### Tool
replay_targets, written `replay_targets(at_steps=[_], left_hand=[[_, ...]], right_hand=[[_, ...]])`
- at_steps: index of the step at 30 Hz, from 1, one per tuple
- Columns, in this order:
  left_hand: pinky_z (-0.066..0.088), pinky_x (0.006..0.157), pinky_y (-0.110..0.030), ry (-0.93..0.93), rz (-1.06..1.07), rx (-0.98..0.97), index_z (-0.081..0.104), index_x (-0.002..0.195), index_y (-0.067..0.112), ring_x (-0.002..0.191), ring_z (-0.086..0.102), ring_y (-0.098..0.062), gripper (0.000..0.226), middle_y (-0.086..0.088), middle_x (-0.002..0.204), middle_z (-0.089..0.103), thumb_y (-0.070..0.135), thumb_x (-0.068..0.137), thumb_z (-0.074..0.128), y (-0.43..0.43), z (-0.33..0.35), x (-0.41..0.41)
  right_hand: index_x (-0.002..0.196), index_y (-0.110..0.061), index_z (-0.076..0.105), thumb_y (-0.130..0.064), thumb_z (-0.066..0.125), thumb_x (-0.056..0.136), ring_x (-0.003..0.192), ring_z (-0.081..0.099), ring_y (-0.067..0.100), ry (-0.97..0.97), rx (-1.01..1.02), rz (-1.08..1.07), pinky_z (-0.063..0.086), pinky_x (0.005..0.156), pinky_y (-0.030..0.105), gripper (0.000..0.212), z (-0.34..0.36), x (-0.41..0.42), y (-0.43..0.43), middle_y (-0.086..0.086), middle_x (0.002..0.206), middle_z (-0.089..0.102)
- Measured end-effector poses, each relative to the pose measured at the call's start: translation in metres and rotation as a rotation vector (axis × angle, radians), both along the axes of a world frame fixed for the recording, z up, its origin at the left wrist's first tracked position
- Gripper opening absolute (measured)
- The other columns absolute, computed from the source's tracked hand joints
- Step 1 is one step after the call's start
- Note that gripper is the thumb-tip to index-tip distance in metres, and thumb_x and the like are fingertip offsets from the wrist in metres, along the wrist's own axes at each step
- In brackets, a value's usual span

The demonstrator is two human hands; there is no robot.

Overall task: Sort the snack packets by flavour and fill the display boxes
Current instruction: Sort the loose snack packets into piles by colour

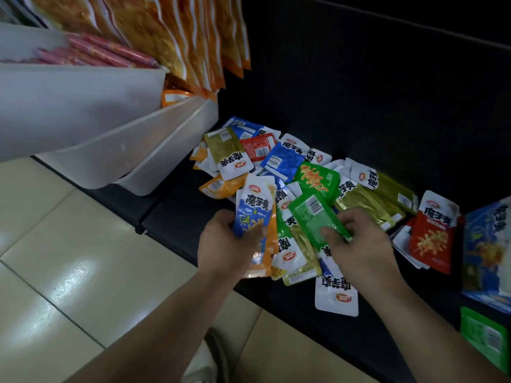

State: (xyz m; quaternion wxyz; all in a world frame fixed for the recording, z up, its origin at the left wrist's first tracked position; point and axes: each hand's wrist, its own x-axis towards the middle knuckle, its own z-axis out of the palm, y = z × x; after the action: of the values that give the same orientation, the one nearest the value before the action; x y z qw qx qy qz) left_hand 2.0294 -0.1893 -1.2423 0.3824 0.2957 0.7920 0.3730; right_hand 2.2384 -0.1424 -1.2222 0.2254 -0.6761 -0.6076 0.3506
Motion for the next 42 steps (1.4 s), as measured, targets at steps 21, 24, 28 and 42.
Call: replay_targets(at_steps=[21,24,28,42], left_hand=[[0.059,0.097,-0.053,-0.576,-0.163,0.077,0.071,0.120,0.020,0.093,0.078,-0.030,0.024,-0.003,0.105,0.080,0.030,0.098,0.070,-0.006,0.036,0.060],[0.062,0.088,-0.052,-0.524,-0.137,0.069,0.075,0.109,0.019,0.087,0.079,-0.028,0.016,-0.005,0.099,0.081,0.026,0.095,0.073,-0.010,0.039,0.069],[0.060,0.090,-0.052,-0.566,-0.241,0.009,0.078,0.106,0.023,0.091,0.079,-0.024,0.013,-0.001,0.100,0.081,0.024,0.094,0.074,-0.021,0.041,0.100],[0.056,0.094,-0.041,-0.496,-0.511,-0.183,0.076,0.108,0.027,0.095,0.076,-0.012,0.015,0.008,0.100,0.080,0.027,0.094,0.074,-0.064,0.026,0.224]], right_hand=[[0.111,-0.009,0.065,0.001,0.076,0.089,0.089,0.078,0.025,0.642,-0.314,-0.150,0.064,0.075,0.040,0.027,0.040,0.023,-0.025,0.007,0.097,0.081],[0.106,-0.016,0.067,0.001,0.079,0.086,0.085,0.078,0.020,0.543,-0.293,-0.184,0.061,0.074,0.039,0.029,0.048,0.051,-0.039,0.000,0.091,0.081],[0.107,-0.011,0.067,0.000,0.082,0.083,0.081,0.076,0.017,0.509,-0.274,-0.359,0.054,0.063,0.029,0.031,0.049,0.105,-0.072,0.002,0.091,0.080],[0.103,-0.015,0.063,-0.012,0.088,0.079,0.072,0.076,0.011,0.329,-0.358,-0.665,0.054,0.056,0.020,0.034,0.024,0.217,-0.167,0.000,0.085,0.080]])
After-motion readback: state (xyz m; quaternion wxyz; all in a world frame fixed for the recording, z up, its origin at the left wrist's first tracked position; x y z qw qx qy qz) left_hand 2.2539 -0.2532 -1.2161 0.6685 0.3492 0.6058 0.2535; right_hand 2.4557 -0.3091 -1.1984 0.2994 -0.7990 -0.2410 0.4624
